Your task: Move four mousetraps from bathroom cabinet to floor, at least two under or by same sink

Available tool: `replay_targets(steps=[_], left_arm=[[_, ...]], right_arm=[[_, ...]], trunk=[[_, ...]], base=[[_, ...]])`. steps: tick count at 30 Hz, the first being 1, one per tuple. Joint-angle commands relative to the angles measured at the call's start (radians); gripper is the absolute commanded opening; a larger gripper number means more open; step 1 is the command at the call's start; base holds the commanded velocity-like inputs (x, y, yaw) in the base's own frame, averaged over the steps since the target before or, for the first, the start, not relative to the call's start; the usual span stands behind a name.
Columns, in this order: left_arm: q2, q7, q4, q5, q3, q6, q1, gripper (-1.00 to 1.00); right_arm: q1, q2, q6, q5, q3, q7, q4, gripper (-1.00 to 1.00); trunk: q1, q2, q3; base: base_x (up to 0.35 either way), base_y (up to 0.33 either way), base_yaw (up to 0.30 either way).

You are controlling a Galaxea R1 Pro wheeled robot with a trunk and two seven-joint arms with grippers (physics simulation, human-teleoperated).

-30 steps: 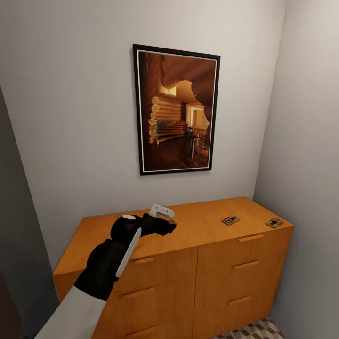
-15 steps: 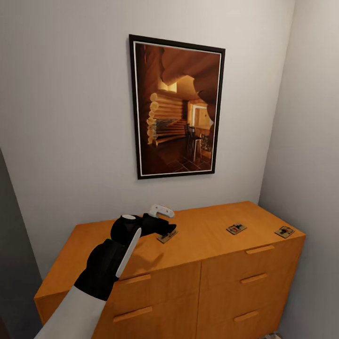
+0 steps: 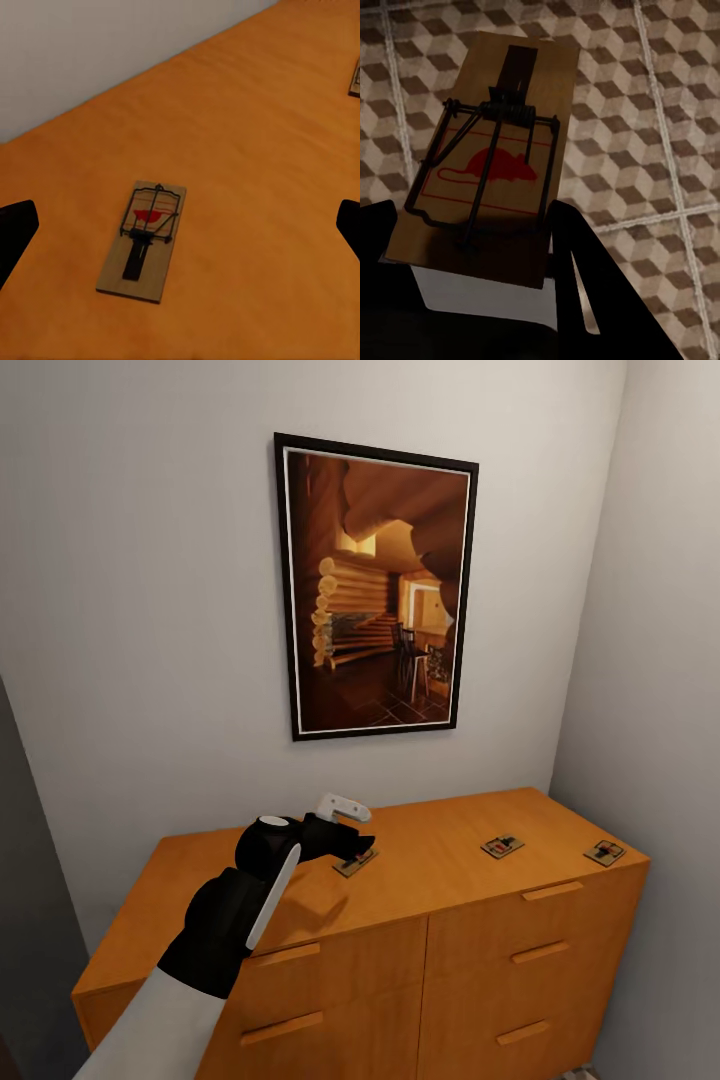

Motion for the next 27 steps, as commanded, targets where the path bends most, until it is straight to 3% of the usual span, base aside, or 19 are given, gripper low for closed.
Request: replay_targets(steps=[1,4,13,27], left_arm=[[0.0,-0.001,-0.001,0.001,0.0,0.005,-0.001,1.0],[-0.015,0.005,-0.013,0.002,-0.003,-0.009,0.016,1.0],[-0.013,0.006,-0.011,0.005,-0.004,-0.038,0.05,1.0],[-0.012,0.006,-0.01,0.008,-0.005,-0.117,0.053,1.0]], right_arm=[[-0.001,0.001,-0.003,0.001,0.003,0.0,0.001,-1.0],[0.0,0.018,-0.013,0.006,0.011,-0.003,-0.01,-1.0],[0.0,0.031,-0.034,0.007,0.012,-0.003,-0.012,-1.0],[0.0,0.033,-0.059,0.008,0.015,-0.003,-0.013,-1.0]], trunk=[[0.0,-0.001,-0.001],[0.0,-0.001,-0.001],[0.0,-0.001,-0.001],[0.0,-0.001,-0.001]], base=[[0.0,0.0,0.0],[0.0,0.0,0.0],[0.0,0.0,0.0],[0.0,0.0,0.0]])
